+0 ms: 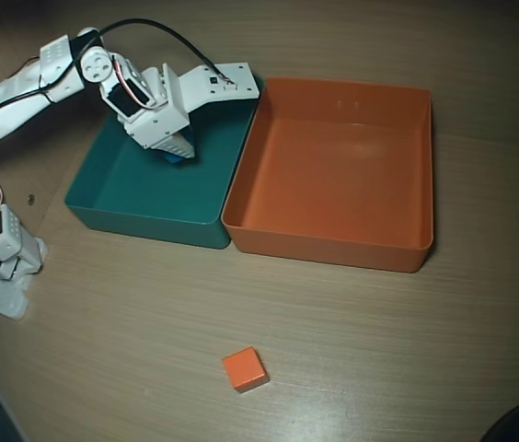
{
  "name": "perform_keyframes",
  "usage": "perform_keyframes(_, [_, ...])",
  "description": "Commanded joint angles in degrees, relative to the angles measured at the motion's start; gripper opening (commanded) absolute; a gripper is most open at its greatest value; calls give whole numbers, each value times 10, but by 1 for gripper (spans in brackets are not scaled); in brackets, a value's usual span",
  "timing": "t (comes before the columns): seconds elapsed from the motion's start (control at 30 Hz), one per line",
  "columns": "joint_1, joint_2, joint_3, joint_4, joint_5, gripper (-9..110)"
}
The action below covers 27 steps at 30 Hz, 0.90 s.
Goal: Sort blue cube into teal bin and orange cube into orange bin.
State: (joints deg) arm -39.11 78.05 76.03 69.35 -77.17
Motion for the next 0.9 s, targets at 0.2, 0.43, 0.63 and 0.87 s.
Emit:
perform_keyframes(0.2, [-1, 13, -29, -7, 6, 8])
perform_keyframes(0.43, [7, 13, -29, -7, -2, 26])
perform_keyframes(0.63, [7, 13, -29, -7, -2, 28])
perform_keyframes(0.87, [11, 28, -33, -7, 5, 27])
